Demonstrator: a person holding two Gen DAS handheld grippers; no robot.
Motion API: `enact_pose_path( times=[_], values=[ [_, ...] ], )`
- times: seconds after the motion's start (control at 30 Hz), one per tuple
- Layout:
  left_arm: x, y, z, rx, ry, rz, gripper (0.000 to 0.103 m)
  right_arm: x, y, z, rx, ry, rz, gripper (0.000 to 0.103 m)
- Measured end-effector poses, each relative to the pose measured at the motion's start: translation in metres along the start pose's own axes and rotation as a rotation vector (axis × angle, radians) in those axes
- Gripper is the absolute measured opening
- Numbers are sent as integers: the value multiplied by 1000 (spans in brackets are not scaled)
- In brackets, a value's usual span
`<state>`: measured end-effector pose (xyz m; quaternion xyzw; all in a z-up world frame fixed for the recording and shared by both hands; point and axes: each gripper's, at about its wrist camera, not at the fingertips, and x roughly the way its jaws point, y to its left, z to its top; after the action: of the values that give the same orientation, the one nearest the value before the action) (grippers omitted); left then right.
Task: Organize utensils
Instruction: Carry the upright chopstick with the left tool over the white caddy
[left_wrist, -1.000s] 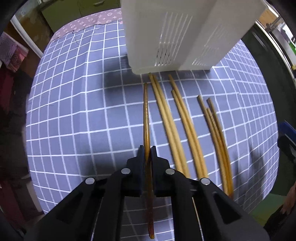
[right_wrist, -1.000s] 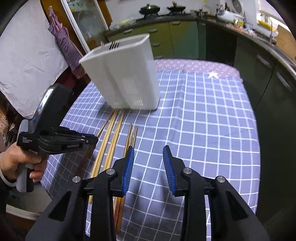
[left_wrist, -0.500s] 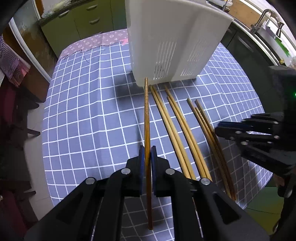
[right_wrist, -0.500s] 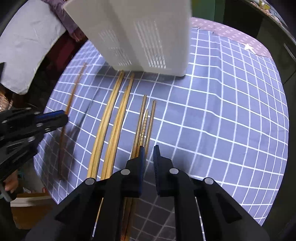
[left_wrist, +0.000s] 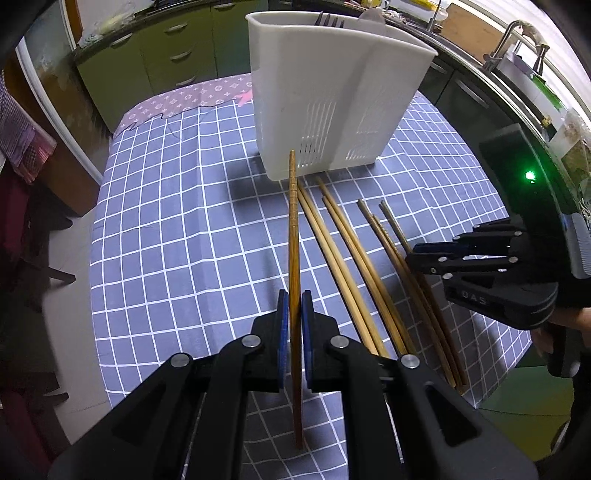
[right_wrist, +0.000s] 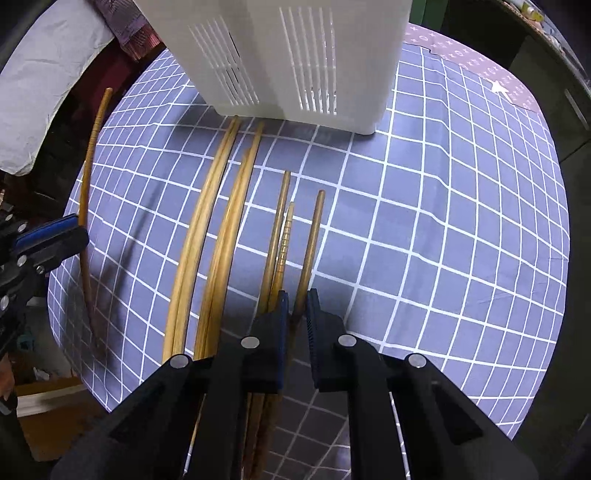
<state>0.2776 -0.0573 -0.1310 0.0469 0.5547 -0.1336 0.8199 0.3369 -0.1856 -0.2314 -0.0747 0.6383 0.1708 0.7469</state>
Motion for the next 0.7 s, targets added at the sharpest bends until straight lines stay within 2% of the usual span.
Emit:
enact_pose_path(
  times=[0.07, 0.2, 0.43, 0.7],
  values=[
    [-2, 0, -1, 1, -4, -2, 7, 2, 2, 0, 0, -3, -12, 9],
    [-10, 1, -3, 0, -22, -5, 7, -9, -7, -5, 25, -37, 26, 7],
    [-28, 4, -5, 9, -63, -5, 7, -72, -12, -28, 29, -236, 92, 7],
    [-55, 0, -10, 28, -123, -10, 7, -138, -23, -70, 29, -452, 71, 7]
  ],
)
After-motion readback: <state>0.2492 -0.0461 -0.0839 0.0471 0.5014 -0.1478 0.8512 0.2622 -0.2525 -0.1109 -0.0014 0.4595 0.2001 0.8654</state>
